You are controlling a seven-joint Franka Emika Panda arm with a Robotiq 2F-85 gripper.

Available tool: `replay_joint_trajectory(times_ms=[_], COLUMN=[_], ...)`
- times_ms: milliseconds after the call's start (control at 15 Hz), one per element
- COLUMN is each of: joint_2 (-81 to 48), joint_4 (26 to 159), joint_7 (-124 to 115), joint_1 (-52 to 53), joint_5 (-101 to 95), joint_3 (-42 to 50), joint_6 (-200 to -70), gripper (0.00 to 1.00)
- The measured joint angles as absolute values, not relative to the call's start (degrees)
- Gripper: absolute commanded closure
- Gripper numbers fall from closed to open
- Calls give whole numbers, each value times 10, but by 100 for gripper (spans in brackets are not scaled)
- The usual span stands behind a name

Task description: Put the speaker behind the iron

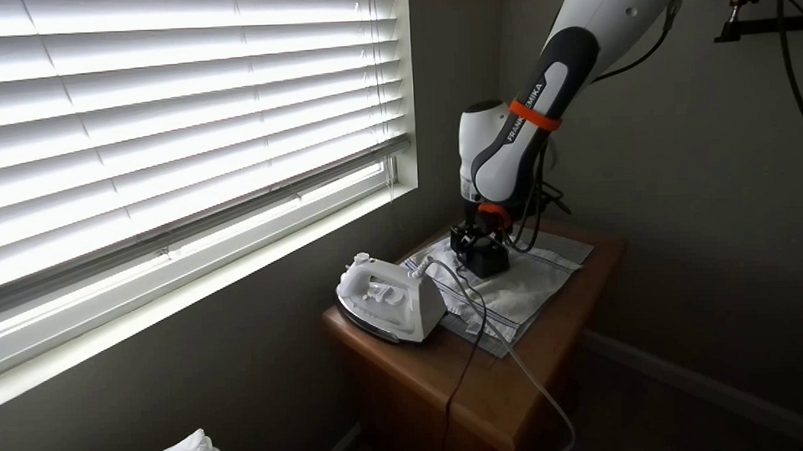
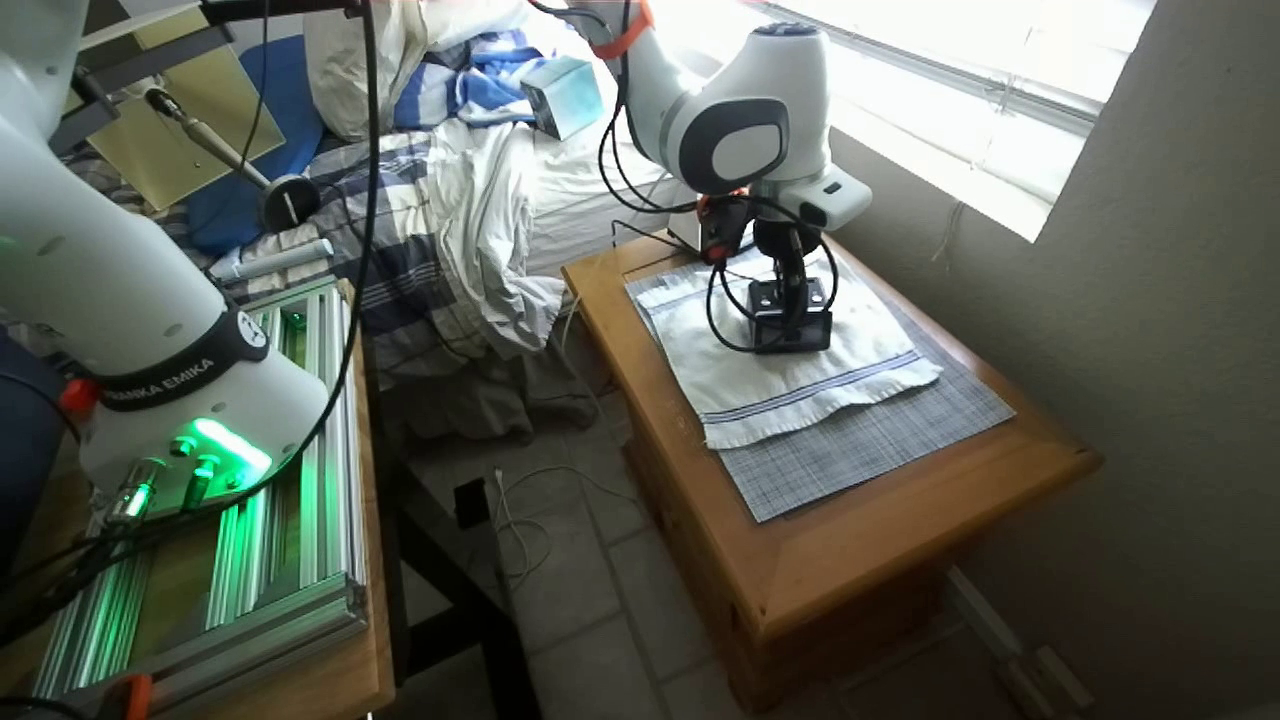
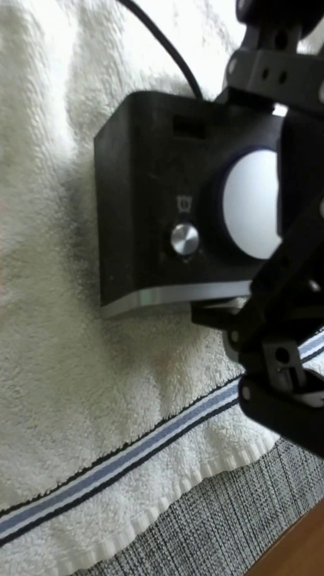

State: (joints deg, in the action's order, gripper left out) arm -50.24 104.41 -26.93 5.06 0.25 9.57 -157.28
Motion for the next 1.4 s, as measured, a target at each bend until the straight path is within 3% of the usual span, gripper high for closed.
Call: replay_joint_trajectory(times_ms=[1400], joint_2=[-450], joint_4=[1096], joint_7=[-271], joint_1=[98], joint_5=[2], joint_3=[128], joint_6=[-1571], gripper=[38])
